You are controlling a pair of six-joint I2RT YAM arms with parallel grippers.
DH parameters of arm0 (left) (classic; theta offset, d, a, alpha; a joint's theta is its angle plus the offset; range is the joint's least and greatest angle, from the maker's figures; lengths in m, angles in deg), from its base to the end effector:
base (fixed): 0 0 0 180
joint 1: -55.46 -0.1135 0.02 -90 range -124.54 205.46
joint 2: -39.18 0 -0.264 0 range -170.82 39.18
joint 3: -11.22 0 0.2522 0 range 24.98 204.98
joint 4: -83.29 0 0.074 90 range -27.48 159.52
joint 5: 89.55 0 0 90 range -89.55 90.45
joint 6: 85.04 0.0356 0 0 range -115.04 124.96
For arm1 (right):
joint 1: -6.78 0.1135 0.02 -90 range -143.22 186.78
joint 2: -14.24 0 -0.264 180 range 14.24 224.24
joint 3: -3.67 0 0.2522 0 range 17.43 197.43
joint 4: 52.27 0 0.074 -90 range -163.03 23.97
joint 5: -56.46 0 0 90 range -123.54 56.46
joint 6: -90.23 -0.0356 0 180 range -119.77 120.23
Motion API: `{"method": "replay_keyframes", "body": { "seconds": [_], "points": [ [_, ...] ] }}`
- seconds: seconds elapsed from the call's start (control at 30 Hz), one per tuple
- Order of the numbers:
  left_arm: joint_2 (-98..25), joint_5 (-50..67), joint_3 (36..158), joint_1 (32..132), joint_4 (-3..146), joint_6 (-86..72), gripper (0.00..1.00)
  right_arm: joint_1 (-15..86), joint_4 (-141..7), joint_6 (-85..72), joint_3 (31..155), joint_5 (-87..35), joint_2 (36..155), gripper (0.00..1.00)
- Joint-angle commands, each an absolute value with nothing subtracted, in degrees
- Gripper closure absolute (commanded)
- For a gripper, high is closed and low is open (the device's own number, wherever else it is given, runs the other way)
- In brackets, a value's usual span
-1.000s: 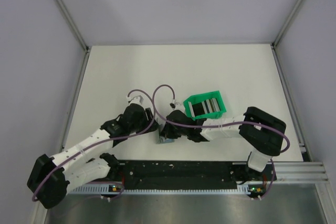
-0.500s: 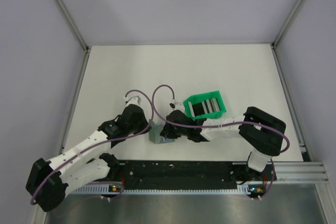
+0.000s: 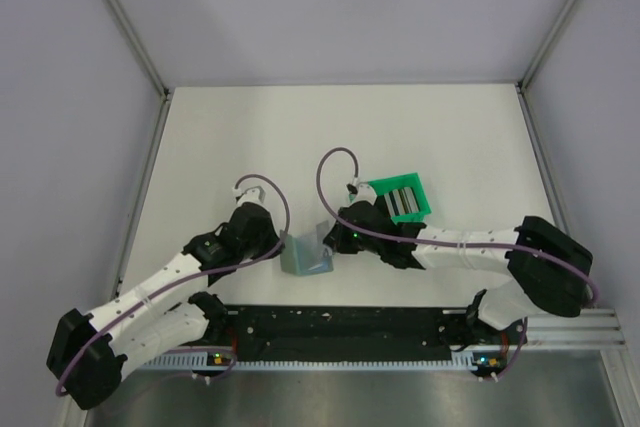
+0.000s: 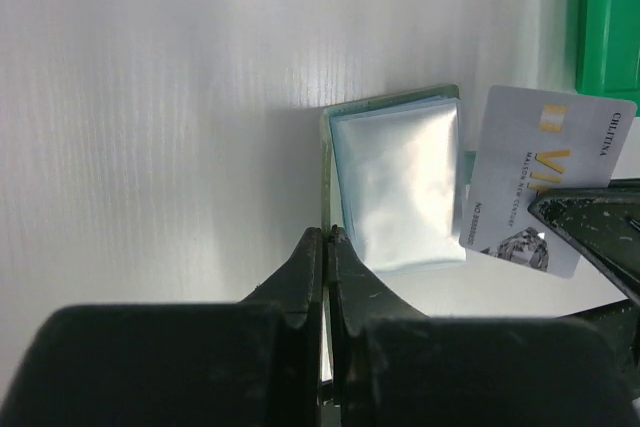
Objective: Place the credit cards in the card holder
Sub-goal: Open the card holder at the center of the board.
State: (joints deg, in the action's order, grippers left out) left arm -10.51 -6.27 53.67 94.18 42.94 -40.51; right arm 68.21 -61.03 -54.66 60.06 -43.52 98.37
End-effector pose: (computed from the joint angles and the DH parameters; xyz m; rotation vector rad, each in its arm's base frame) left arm 0.1377 -0.1051 0.2023 -0.2012 2.4573 -0.5337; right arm 0.1507 0.2639 0.1939 -0.0309 2.3605 0.9012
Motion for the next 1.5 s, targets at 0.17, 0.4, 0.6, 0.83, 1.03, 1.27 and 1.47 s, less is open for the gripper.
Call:
{"method": "replay_keyframes", "body": {
  "seconds": [0.17, 0.4, 0.6, 0.83, 1.03, 1.27, 1.47],
  "points": [
    [-10.0, -6.2, 52.6, 94.1, 44.2, -40.0, 1.0, 65.8, -62.1, -54.3, 54.7, -43.9, 96.1, 1.0],
    [-10.3, -6.4, 52.2, 94.1, 44.5, -39.5, 1.0, 65.1, -61.3, -53.9, 54.9, -42.5, 97.0, 1.0],
    [-11.0, -6.5, 52.4, 94.1, 44.7, -39.4, 1.0, 65.1, -60.9, -53.9, 55.2, -41.3, 98.3, 1.0],
    [-11.8, -6.1, 52.1, 94.1, 45.4, -39.4, 1.0, 64.6, -59.2, -54.3, 55.5, -38.5, 100.1, 1.0],
    [-12.3, -5.8, 51.3, 94.2, 46.5, -40.0, 1.0, 64.6, -57.5, -54.0, 56.3, -36.4, 99.1, 1.0],
    [-12.8, -5.3, 49.1, 94.1, 49.4, -41.6, 1.0, 64.8, -56.8, -52.8, 57.8, -34.4, 95.6, 1.0],
    [-14.3, -4.1, 47.0, 94.1, 54.0, -43.1, 1.0, 65.9, -55.7, -52.2, 60.5, -31.7, 97.3, 1.0]
  ]
}}
